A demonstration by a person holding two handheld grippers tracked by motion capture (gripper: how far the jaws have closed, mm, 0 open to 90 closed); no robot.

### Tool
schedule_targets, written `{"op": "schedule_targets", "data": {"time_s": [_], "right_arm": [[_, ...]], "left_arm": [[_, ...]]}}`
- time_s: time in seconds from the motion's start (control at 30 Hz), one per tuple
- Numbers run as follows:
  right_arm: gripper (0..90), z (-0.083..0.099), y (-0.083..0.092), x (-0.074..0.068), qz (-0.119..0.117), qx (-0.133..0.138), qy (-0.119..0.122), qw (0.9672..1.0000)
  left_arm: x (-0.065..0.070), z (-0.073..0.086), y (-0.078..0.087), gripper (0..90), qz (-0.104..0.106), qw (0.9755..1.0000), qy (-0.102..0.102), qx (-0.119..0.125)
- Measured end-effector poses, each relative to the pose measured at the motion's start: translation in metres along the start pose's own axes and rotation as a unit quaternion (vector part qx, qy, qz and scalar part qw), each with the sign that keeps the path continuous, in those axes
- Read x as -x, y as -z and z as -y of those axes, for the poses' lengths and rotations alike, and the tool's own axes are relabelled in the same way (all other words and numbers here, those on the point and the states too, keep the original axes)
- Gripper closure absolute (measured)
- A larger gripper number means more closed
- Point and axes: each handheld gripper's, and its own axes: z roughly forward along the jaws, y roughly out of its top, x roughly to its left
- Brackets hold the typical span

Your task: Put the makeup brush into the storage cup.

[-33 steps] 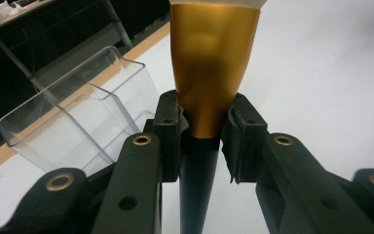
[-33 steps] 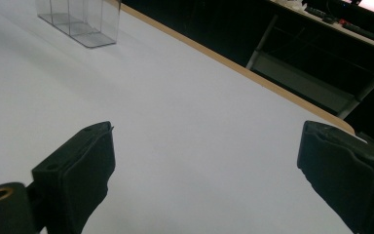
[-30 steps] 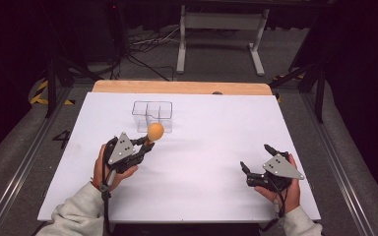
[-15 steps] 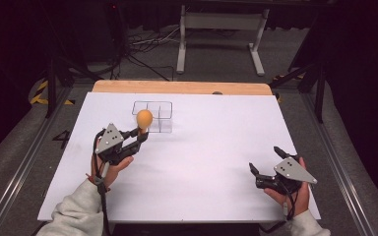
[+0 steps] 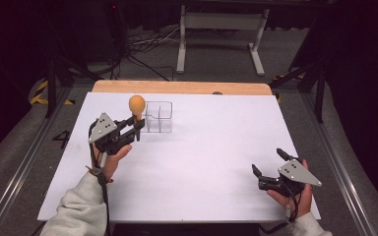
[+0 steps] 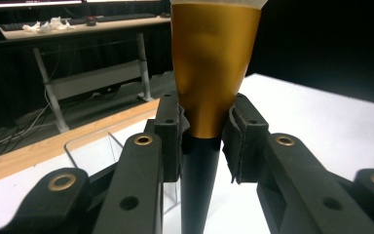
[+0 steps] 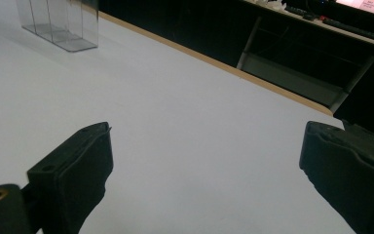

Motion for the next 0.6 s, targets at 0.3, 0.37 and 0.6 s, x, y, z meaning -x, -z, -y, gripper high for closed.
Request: {"op": "schedule_targets", "data": {"time_s": [0.3, 0.37, 0.6], "right_arm": [[6.5, -0.001, 0.005, 0.002, 0.005, 0.026, -0.013, 0.9996], [6.5, -0.002, 0.006, 0.002, 0.01, 0.028, -0.012, 0.9995], [6.5, -0.003, 0.008, 0.002, 0.019, 0.038, -0.014, 0.999]], "left_arm": [[-0.001, -0.012, -0.013, 70.5, 0.001, 0.9998, 0.005, 0.019], [0.0, -0.014, -0.017, 70.5, 0.004, 0.9998, 0.003, 0.017], [0.0, -0.023, -0.027, 70.6, 0.001, 0.9997, 0.001, 0.025]]}}
